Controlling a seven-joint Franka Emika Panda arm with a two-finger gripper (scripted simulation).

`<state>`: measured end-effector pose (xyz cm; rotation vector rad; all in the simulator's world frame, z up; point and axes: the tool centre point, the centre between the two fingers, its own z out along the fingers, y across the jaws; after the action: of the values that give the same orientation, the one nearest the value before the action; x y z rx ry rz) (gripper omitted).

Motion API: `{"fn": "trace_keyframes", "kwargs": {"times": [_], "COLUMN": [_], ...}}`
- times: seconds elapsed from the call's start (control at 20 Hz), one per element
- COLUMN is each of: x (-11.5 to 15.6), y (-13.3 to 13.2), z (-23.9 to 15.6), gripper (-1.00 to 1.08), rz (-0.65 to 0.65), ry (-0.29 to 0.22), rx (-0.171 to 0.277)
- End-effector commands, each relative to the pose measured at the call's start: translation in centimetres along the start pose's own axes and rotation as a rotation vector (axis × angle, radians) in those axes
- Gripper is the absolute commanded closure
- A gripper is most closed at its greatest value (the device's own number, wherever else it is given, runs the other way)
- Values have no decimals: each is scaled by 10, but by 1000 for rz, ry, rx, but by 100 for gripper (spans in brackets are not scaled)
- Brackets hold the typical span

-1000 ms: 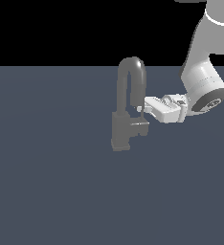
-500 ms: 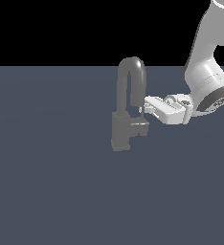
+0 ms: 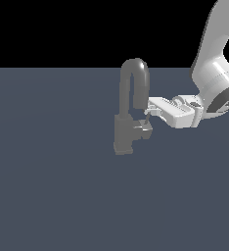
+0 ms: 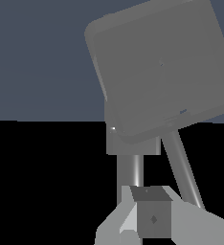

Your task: Turn on the faucet by rotating a designated handle.

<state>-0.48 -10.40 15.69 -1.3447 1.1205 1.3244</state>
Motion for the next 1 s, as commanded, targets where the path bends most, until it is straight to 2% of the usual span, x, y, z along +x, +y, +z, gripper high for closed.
{"fn": "trace_keyframes", "kwargs": {"times": [0.0,0.7,0.75,0.8,0.95], "x": [2,28,28,14,34], "y": [4,56,56,42,50], "z": [0,0,0,0,0], "gripper": [108,108,108,108,108], "rz": [1,11,11,-21,-11], "ry": [-1,-7,-7,4,0], "rx": [0,-4,-4,-6,-5]}}
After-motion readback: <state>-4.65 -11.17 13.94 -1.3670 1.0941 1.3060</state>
